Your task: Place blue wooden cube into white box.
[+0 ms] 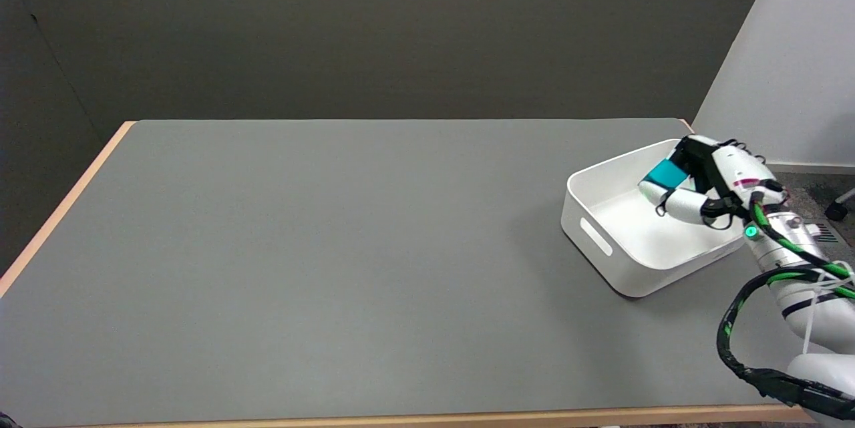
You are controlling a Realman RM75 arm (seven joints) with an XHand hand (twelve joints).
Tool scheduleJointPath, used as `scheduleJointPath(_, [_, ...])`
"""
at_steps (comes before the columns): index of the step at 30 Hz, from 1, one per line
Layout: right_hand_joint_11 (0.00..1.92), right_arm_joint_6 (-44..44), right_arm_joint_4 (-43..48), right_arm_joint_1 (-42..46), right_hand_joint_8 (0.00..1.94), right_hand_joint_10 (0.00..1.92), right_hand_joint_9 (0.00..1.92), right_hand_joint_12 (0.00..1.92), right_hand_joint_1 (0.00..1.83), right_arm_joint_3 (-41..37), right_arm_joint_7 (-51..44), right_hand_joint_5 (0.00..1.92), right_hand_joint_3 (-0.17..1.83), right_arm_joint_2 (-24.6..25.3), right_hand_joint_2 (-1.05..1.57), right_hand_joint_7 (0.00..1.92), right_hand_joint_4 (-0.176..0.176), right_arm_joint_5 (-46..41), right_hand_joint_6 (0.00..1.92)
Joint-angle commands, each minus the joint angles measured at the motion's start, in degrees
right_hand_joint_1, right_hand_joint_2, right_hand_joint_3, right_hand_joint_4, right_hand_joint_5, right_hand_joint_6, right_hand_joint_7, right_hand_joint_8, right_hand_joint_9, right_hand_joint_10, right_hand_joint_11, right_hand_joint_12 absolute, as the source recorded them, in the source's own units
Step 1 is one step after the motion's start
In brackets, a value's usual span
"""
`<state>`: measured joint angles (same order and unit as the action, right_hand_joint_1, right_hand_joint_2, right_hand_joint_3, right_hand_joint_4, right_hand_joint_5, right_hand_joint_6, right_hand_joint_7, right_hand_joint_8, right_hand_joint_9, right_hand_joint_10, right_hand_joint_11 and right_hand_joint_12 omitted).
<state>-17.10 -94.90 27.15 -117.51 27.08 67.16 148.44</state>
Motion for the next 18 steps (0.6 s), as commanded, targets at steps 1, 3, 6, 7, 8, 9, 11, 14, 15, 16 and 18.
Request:
scheduleJointPath(1, [0.56,2.33,3.2,-2.75,1.49,1.87,0.92,1.92,1.14,2.67,-7.41,0.7,0.54,1.1,1.01,0.77,-0.124,0.6,1.52])
scheduleJointPath(3, [0.43,2.18,2.72,-2.75,1.14,1.54,0.85,1.9,0.83,1.88,-7.03,0.62,0.42,1.41,1.07,0.83,0.17,0.45,1.45])
scheduleJointPath(6, [0.38,1.46,1.98,-2.75,0.73,1.11,0.58,1.64,0.65,0.92,-6.93,0.36,0.93,1.98,0.69,0.58,0.112,-1.47,0.76])
scheduleJointPath(7, [0.36,0.93,1.57,-2.75,0.53,0.95,0.47,1.52,0.58,0.74,-6.93,0.28,0.95,2.15,0.67,0.47,0.091,-3.54,0.57])
scheduleJointPath(8, [0.29,0.4,1.43,-2.74,0.43,0.83,0.37,1.44,0.52,0.6,-6.93,0.24,0.94,2.22,0.66,0.38,0.085,-5.31,0.5])
scheduleJointPath(9, [0.23,0.26,1.43,-2.67,0.34,0.73,0.29,1.36,0.48,0.6,-6.93,0.21,0.92,2.22,0.66,0.29,0.08,-6.15,0.43])
scheduleJointPath(11, [0.13,-0.54,1.19,-2.74,0.26,0.59,0.15,1.23,0.38,0.35,-6.93,0.11,0.94,1.97,0.6,0.14,0.069,-8.59,0.35])
scheduleJointPath(14, [0.08,-1.02,1.1,-3.06,0.22,0.55,0.09,1.17,0.34,0.36,-6.93,0.07,0.93,1.66,0.58,0.07,0.067,-9.39,0.32])
scheduleJointPath(15, [0.06,-1.11,0.93,-3.14,0.22,0.54,0.06,1.14,0.32,0.28,-6.93,0.06,0.93,1.66,0.58,0.05,0.066,-9.48,0.31])
scheduleJointPath(16, [0.06,-1.19,0.77,-3.3,0.21,0.53,0.05,1.12,0.32,0.2,-6.93,0.05,0.93,1.65,0.58,0.03,0.066,-9.63,0.3])
scheduleJointPath(18, [0.05,-2.01,0.54,-3.38,0.21,0.51,0.04,1.09,0.31,-0.22,-6.93,0.04,0.94,1.57,0.57,0.02,0.065,-9.64,0.29])
